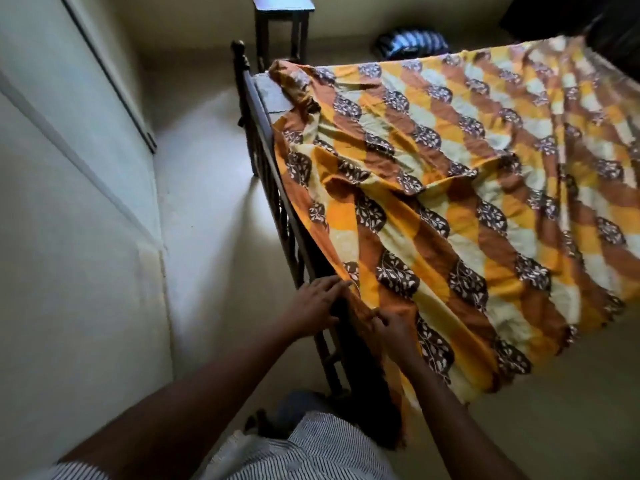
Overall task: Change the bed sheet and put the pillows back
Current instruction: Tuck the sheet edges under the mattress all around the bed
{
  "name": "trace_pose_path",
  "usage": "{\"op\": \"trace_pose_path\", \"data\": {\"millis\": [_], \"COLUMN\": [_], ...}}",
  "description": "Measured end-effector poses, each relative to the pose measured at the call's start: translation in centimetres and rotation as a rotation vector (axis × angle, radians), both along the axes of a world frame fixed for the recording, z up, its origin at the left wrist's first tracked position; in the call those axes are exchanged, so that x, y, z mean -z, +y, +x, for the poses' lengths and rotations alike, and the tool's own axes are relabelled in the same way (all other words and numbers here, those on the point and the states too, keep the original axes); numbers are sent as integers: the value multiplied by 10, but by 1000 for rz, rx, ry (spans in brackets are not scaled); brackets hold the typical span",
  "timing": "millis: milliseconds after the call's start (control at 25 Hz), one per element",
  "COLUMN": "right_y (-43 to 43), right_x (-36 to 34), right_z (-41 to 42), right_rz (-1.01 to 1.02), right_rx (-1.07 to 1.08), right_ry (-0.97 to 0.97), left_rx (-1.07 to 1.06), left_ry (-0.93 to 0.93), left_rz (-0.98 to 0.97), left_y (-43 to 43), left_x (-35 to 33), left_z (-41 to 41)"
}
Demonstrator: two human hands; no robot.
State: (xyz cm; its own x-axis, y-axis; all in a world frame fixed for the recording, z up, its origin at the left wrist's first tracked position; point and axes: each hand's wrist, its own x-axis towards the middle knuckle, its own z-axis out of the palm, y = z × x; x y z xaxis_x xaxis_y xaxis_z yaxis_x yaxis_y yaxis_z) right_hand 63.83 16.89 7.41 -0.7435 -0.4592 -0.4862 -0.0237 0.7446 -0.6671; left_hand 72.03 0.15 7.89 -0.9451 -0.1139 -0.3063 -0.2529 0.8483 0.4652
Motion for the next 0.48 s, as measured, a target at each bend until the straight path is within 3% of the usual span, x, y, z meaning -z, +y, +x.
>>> {"op": "trace_pose_path", "data": {"millis": [120, 280, 360, 480], "right_y": [10, 17, 6, -49], "right_x": [-23, -20, -10, -17], "right_z": [2, -3, -13, -39], "right_rz": [37, 180, 295, 238], "right_rx": [109, 321, 348, 239], "right_ry": [144, 200, 206, 143], "left_rx": [378, 478, 427, 526], "left_ry": [61, 146, 169, 137], "left_rz": [-278, -521, -420, -139], "left_y": [-3, -60, -100, -104], "left_x": [-5, 0, 7, -15], "left_z": [-57, -120, -149, -174]}}
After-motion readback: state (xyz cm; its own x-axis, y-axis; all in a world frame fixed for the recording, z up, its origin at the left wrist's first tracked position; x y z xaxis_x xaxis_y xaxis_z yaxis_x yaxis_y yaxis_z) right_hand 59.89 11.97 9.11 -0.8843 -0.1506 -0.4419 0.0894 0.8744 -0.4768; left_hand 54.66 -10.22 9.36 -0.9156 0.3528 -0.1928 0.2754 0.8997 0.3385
